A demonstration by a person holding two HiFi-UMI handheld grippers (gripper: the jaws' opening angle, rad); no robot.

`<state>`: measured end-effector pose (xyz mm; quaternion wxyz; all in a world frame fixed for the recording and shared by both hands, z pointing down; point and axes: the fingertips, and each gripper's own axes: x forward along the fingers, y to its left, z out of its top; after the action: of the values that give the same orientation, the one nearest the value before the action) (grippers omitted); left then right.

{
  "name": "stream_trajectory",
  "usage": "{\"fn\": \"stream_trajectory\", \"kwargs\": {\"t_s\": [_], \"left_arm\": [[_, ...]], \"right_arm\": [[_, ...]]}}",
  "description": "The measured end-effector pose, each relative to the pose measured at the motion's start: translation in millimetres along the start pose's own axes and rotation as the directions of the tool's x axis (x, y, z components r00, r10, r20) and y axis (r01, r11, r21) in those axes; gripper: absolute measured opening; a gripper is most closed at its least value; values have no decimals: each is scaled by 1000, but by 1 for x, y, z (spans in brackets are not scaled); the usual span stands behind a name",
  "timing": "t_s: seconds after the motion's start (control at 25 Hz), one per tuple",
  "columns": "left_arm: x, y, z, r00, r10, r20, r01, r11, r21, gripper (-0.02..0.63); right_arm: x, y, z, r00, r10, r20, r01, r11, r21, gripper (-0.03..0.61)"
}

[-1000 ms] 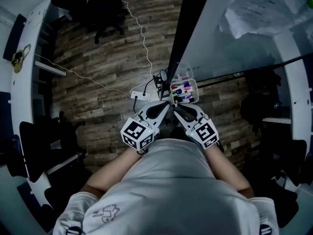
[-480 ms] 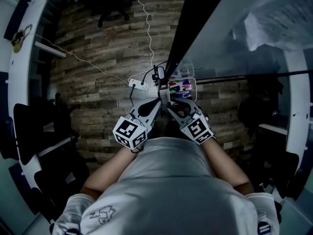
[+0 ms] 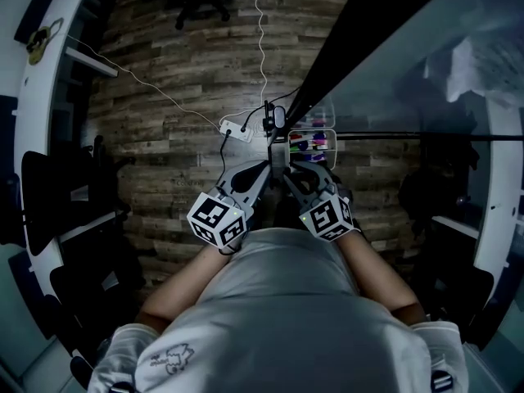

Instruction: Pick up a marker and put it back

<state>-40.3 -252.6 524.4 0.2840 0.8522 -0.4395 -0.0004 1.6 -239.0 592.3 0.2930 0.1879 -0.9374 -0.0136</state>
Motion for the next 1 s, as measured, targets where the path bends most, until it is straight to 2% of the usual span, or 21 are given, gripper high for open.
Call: {"fn": "stream_trajectory", "kwargs": {"t_s": [0.28,0.6,1.0], "left_arm": [[-4,0,2,1000,-3,5,3,1000,5,5],[-9,-2,4,999,-38,-11,38,999,30,5],[-14,-13,24,991,-128,-25,130,985,109,5]], "right_arm": [[-2,-4,5,1000,-26,12,27,1000,-10,91],[-14,-14,18,994,-94,64,91,995,49,84],[-44,-25,53,960,-235,152,210,964,164,74]]}}
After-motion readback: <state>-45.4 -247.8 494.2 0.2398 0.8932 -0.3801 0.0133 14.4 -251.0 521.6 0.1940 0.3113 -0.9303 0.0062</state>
